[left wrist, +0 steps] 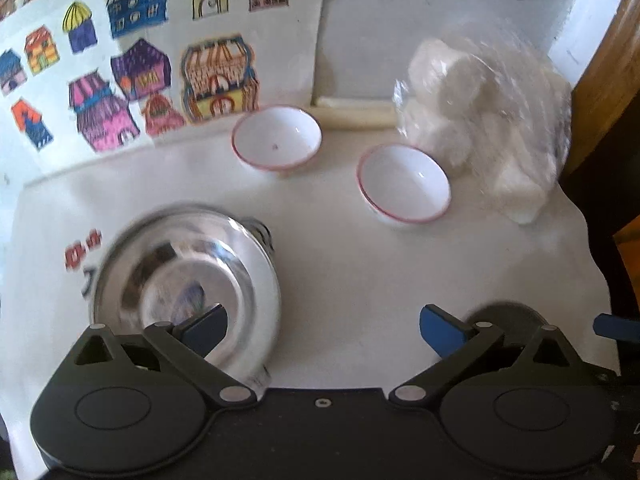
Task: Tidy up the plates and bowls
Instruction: 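Move both tools to the rim of the white red-rimmed bowl beside the dough bag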
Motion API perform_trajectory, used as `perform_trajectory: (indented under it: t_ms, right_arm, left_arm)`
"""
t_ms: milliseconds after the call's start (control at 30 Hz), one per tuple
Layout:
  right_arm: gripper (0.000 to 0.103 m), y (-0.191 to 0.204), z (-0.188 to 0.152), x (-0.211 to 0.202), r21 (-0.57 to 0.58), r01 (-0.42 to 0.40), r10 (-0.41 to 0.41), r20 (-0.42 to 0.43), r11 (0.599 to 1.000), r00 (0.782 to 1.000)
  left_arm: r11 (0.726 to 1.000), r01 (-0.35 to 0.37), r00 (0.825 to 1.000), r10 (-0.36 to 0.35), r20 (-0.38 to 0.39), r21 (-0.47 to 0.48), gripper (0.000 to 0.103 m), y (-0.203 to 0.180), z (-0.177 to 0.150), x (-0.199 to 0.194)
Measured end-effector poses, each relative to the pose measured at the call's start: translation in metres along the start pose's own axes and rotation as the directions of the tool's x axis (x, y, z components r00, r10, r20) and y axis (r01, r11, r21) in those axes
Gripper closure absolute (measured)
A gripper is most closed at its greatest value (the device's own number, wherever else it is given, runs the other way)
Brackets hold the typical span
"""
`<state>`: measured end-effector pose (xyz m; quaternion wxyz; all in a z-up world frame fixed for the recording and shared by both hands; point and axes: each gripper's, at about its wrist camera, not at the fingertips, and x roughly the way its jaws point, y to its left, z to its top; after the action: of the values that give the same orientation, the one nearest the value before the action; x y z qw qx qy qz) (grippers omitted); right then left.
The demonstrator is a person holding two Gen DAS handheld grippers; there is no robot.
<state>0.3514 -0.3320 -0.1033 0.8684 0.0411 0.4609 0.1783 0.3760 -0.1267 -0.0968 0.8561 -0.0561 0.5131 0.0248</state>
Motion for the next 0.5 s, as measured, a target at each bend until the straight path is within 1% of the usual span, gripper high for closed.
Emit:
perform_trajectory:
  t_ms: [167,267,400,500]
  right_arm:
    - [0.0,0.019,0.01,0.017,0.031,0.025,-0.025,0.012,0.999,1.0]
    - [0.0,0.028,0.016,0.027,0.046,0.048,-0.049,0.021,0.998,0.999]
    - [0.0,0.033,0.026,0.037,0.098,0.084,-0.089,0.043,0.992,0.995]
    - [0.0,0.031,0.035,0.045,0.148,0.106,-0.117,0.065,0.983,0.991]
  left_arm:
    - [1.0,-0.011,1.0,0.011,-0.001,0.008,0.001,0.019,0.027,0.017]
    - [1.0,0.022,1.0,-0.022,0.007,0.021,0.001,0.023,0.045,0.029]
    - [0.997,0.076,0.997,-0.075,-0.029,0.02,0.001,0.025,0.068,0.054]
    - [0.996,0.094,0.994,-0.094,-0.059,0.004,0.001,0.024,0.082,0.074]
